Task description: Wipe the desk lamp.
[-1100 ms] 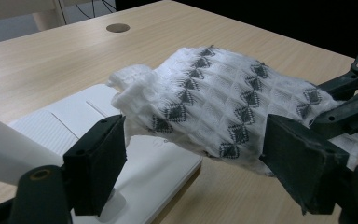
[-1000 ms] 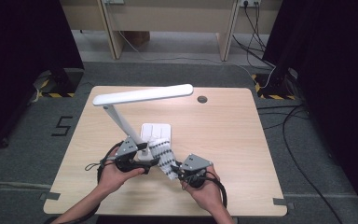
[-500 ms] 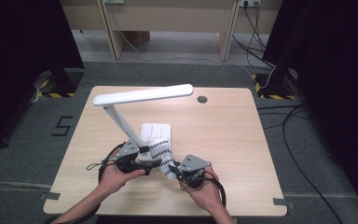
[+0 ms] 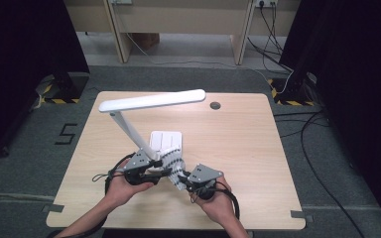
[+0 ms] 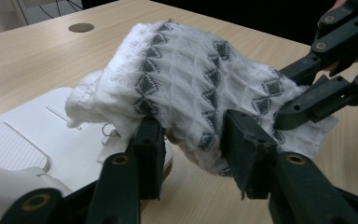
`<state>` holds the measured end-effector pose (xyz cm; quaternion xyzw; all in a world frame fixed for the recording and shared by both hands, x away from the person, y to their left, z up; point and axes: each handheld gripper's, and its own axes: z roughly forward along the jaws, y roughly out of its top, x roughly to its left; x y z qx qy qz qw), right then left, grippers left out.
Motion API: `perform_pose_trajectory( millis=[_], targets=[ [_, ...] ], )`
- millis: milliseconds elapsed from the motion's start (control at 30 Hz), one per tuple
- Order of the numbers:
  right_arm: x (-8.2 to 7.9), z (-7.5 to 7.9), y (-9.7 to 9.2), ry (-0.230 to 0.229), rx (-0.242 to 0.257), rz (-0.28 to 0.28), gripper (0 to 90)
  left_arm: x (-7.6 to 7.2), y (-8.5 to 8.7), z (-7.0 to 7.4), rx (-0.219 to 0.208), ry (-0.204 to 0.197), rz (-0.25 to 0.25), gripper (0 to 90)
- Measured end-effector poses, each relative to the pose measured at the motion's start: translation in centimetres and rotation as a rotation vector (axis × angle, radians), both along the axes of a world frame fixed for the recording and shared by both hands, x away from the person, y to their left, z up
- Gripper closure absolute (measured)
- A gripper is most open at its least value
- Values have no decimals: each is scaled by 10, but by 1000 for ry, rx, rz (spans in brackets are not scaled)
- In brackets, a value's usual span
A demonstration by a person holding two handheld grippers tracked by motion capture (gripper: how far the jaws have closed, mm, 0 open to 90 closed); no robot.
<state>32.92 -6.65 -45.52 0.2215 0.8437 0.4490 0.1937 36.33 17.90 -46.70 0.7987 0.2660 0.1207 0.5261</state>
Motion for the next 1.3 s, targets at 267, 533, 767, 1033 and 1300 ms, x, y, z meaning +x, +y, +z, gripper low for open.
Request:
perform_pose_trajectory(
  millis=[267, 533, 767, 1033, 1300],
  targets=[
    [0, 2, 2, -11, -2, 4, 802, -4, 1, 0, 28, 1, -13, 763],
    [1, 5, 6, -26, -5, 5, 797, -5, 5, 4, 31, -24, -13, 816],
    [2, 8, 9, -31, -6, 13, 788, -8, 9, 7, 21, -34, -8, 832],
    [3, 11, 11, -23, 6, 18, 737, -10, 14, 11, 8, -41, 7, 839],
    [3, 14, 12, -12, 24, 21, 630, -13, 19, 15, -1, -58, 33, 840]
  ],
)
